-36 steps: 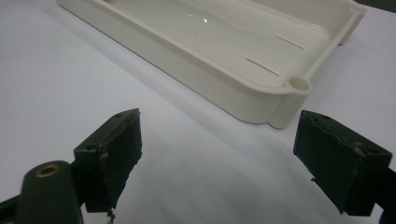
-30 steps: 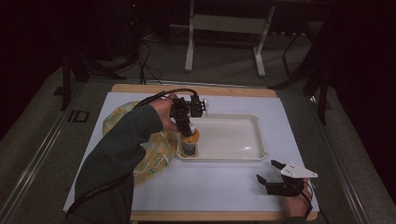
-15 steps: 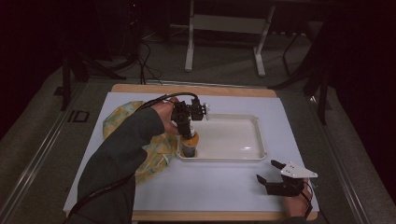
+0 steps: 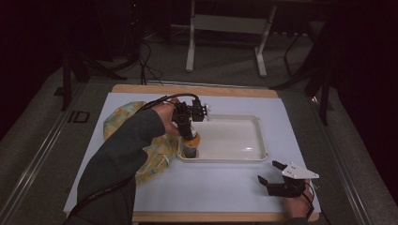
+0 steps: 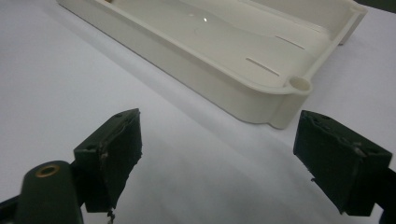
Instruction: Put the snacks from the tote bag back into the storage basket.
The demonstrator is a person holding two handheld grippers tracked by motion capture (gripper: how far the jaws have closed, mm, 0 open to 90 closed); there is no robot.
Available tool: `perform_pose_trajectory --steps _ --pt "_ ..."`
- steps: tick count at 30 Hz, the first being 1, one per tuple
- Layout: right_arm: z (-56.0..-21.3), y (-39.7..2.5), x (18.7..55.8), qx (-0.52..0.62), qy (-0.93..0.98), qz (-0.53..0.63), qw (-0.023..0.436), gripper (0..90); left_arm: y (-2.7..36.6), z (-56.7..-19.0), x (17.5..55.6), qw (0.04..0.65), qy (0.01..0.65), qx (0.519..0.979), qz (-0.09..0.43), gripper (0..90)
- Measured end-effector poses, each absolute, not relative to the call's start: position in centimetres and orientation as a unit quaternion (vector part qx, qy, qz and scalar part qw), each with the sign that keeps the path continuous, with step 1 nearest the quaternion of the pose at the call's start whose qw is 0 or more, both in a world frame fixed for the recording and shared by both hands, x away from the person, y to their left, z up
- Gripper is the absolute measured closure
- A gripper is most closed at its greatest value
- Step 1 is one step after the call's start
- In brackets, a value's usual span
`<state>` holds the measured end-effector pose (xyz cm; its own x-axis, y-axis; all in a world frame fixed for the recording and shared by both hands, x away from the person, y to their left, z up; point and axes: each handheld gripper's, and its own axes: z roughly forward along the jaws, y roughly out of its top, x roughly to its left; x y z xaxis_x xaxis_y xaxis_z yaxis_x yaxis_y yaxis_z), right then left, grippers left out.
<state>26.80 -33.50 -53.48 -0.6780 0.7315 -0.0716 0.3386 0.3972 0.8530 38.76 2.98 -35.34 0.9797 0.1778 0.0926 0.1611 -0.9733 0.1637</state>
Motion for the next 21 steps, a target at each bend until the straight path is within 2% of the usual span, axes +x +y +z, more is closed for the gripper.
perform_pose_trajectory --steps 9,21 --pt "-53.5 -33.5 26.8 0.332 0.806 0.436 0.225 15.0 3.4 -34.8 38.6 0.101 0.089 0.99 0.051 49.5" --pt "-53.5 -33.5 26.8 0.332 0.805 0.437 0.224 15.0 3.6 -33.7 38.2 0.132 0.086 0.985 0.07 47.1"
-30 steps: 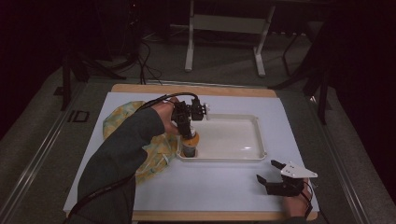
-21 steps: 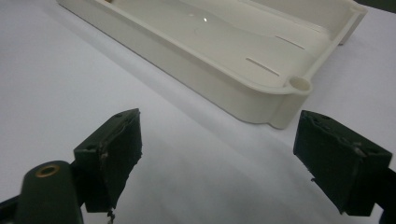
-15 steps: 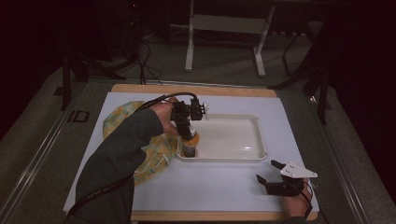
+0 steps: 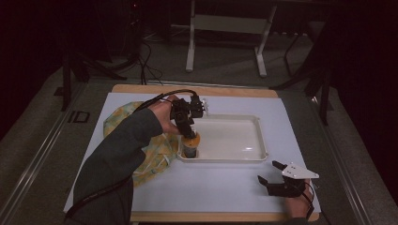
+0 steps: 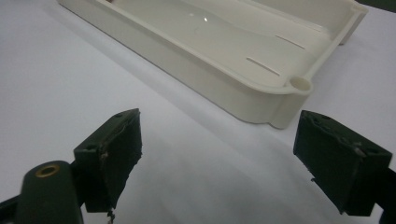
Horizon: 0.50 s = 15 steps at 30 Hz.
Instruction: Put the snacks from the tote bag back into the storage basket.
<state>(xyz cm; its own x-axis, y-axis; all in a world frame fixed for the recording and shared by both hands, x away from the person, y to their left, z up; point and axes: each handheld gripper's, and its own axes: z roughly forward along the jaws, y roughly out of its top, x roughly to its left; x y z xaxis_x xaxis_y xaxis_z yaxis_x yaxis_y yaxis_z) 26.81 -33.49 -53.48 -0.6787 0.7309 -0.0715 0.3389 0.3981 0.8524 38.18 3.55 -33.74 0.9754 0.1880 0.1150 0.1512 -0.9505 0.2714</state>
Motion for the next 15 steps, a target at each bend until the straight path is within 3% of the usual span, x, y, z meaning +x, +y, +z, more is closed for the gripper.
perform_pose_trajectory --steps 12,15 --pt "-53.48 -33.5 26.81 0.333 0.805 0.437 0.224 15.0 3.68 -33.11 37.82 0.173 0.085 0.977 0.087 44.3" --pt "-53.48 -33.5 26.82 0.333 0.805 0.438 0.224 15.0 4.13 -32.76 37.45 0.216 0.089 0.968 0.09 42.8"
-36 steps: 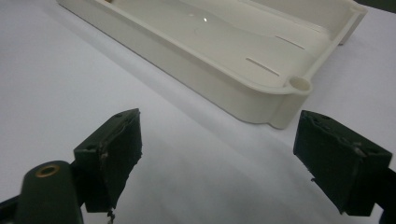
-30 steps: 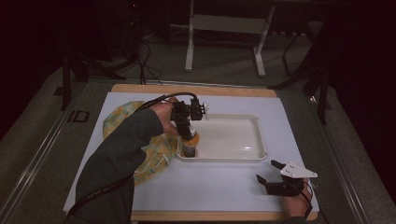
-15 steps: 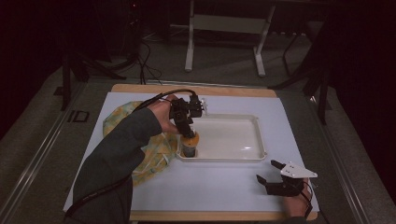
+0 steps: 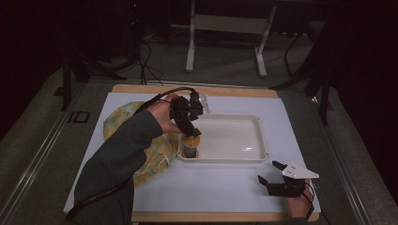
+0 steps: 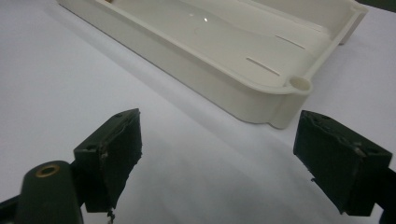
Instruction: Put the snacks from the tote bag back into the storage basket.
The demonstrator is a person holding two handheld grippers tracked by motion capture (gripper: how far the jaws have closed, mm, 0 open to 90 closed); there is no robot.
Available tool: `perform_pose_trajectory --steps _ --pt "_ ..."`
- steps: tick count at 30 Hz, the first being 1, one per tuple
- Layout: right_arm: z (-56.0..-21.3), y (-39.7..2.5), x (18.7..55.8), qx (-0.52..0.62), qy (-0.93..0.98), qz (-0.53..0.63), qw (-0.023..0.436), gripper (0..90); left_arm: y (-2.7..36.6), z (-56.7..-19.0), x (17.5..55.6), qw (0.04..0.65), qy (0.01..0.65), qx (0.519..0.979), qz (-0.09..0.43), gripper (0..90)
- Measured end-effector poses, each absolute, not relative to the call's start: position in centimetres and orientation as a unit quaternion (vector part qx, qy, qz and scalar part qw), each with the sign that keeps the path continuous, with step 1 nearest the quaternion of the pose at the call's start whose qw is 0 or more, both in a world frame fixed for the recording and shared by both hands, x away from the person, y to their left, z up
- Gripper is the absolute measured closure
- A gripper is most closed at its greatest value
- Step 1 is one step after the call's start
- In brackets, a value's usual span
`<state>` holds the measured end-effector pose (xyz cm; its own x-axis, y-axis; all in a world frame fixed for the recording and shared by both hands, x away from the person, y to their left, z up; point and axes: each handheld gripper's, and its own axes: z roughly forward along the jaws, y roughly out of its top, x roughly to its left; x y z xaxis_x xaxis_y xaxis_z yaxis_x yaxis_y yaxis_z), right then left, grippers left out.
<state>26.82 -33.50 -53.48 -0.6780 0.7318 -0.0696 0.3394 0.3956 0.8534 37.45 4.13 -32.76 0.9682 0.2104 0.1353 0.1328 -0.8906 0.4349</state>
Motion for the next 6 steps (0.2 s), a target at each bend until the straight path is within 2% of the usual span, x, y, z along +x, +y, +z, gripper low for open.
perform_pose_trajectory --steps 3,6 --pt "-53.49 -33.5 26.82 0.333 0.805 0.438 0.224 15.0 4.87 -32.57 37.29 0.266 0.094 0.955 0.087 42.9" --pt "-53.49 -33.5 26.83 0.333 0.805 0.437 0.223 15.0 5.22 -32.8 36.84 0.275 0.093 0.952 0.098 42.9"
